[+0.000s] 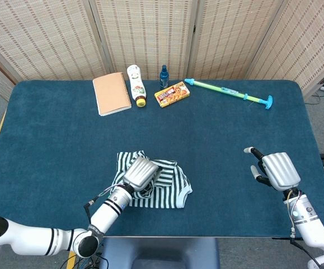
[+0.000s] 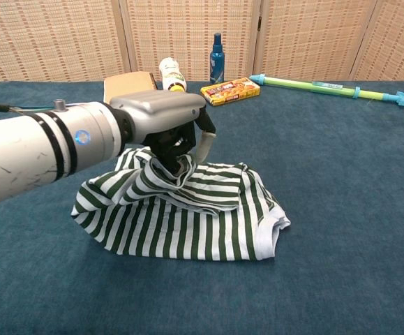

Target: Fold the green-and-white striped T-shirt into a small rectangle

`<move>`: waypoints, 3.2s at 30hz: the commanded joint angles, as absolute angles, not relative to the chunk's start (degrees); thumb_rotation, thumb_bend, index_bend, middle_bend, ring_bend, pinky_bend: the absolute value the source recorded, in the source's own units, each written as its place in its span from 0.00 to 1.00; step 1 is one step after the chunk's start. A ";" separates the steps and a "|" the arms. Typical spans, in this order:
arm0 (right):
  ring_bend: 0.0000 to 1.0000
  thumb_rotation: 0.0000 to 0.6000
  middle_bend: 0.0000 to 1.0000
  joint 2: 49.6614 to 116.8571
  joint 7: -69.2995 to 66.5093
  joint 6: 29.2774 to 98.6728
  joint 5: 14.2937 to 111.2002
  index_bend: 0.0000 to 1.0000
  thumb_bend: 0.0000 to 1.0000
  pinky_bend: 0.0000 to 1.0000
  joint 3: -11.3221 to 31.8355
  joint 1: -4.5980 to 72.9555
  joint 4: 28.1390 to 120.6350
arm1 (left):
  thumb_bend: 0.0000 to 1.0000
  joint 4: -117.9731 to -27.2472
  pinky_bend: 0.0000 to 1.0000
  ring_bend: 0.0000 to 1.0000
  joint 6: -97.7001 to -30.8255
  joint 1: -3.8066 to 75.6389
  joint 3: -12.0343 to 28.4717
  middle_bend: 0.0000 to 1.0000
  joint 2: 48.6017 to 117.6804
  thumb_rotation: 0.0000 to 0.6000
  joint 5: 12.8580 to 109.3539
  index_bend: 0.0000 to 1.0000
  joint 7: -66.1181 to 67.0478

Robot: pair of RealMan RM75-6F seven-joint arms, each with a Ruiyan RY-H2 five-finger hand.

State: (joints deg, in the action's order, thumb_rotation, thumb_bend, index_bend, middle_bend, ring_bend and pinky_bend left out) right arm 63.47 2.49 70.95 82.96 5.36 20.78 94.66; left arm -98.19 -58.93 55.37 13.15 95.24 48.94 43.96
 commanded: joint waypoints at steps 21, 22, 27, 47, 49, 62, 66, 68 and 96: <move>1.00 1.00 0.97 62.55 1.77 71.48 83.02 0.25 0.48 1.00 5.37 19.87 94.58 | 0.60 -88.80 0.99 0.86 -63.81 63.87 15.04 0.90 108.16 1.00 41.38 0.58 52.99; 1.00 1.00 0.97 62.55 1.76 71.47 82.99 0.25 0.48 1.00 5.37 19.84 94.54 | 0.60 -88.56 0.99 0.86 -63.83 64.05 15.07 0.90 108.48 1.00 41.21 0.58 53.17; 1.00 1.00 0.97 62.49 1.58 71.48 82.95 0.25 0.48 1.00 5.40 19.72 94.43 | 0.60 -87.44 0.99 0.86 -63.68 64.84 14.90 0.90 110.18 1.00 41.31 0.58 53.48; 1.00 1.00 0.97 62.16 0.55 71.52 82.65 0.25 0.48 1.00 5.46 19.11 93.62 | 0.59 -78.39 0.99 0.86 -63.79 67.37 16.20 0.90 117.61 1.00 43.56 0.58 53.84; 1.00 1.00 0.97 62.20 0.45 71.41 82.69 0.25 0.48 1.00 5.44 19.13 93.53 | 0.58 -77.88 0.99 0.86 -63.97 67.42 16.41 0.89 117.98 1.00 43.62 0.56 54.11; 1.00 1.00 0.97 62.17 0.61 71.55 82.80 0.25 0.48 1.00 5.55 19.02 93.74 | 0.14 -76.58 0.99 0.85 -65.16 66.39 20.07 0.87 119.25 1.00 42.25 0.00 53.11; 1.00 1.00 0.97 62.04 0.64 71.65 82.81 0.25 0.48 1.00 5.68 19.01 93.91 | 0.13 -79.38 0.99 0.85 -65.54 65.12 21.64 0.86 117.50 1.00 42.14 0.00 50.98; 1.00 1.00 0.97 61.98 0.61 71.74 82.87 0.25 0.48 1.00 5.75 19.01 93.99 | 0.13 -80.95 0.99 0.85 -65.90 64.41 21.61 0.86 116.07 1.00 42.60 0.00 50.55; 1.00 1.00 0.97 62.32 0.91 71.71 82.96 0.25 0.48 1.00 5.75 18.94 94.41 | 0.13 -85.01 0.99 0.85 -64.79 59.05 16.53 0.86 106.89 1.00 41.65 0.00 49.76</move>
State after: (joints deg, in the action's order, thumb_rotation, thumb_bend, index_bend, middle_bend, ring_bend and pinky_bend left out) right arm 62.32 0.91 71.71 82.96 5.75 18.95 94.40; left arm -84.80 -64.98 59.39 17.02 107.18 41.59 49.91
